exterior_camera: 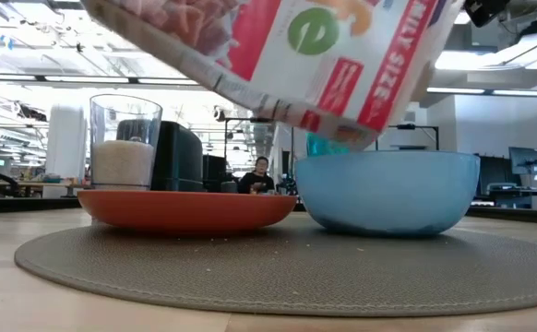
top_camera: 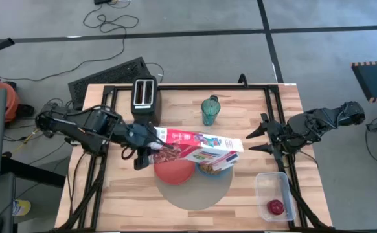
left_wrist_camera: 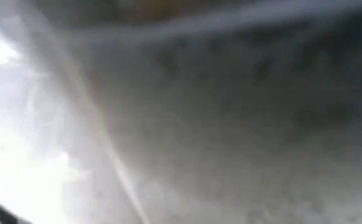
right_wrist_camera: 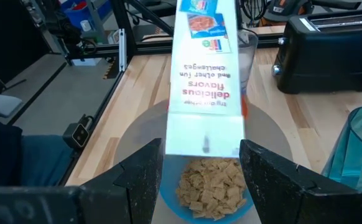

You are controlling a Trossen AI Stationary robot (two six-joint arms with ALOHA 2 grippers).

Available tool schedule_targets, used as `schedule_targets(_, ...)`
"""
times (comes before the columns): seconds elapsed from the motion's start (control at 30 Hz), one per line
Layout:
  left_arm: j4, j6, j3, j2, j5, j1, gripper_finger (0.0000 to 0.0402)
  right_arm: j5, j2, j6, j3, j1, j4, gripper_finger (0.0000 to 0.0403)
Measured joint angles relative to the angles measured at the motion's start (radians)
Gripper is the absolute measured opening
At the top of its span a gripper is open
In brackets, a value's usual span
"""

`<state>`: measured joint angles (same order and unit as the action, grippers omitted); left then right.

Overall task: Arrange a breakfast setting
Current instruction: Pour the cereal from the cereal box into the bowl

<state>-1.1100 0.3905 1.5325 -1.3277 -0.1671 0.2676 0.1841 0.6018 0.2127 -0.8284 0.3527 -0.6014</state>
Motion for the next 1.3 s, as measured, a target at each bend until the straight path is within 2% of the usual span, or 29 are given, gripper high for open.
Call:
schedule_targets(0.33,0.135,0.092,-0.192,0.135,-0.076,0.073,0.0138,0.000,0.000,-0.001,0.000,0.000,0.005,0.0240)
schedule_targets(0.7,0.191,0.093,-0.277,0.161,-0.092,0.093,0.0138,0.000,0.000,-0.003,0.000,0.000,0.011,0.0240)
schedule_targets(0.87,0.232,0.125,-0.308,0.208,-0.143,0.129,0.0138,0.000,0.000,-0.003,0.000,0.000,0.010,0.0240)
schedule_targets(1.3,0.436,0.154,-0.514,0.331,-0.219,0.200,0.0138,0.000,0.000,-0.003,0.000,0.000,0.011,0.0240)
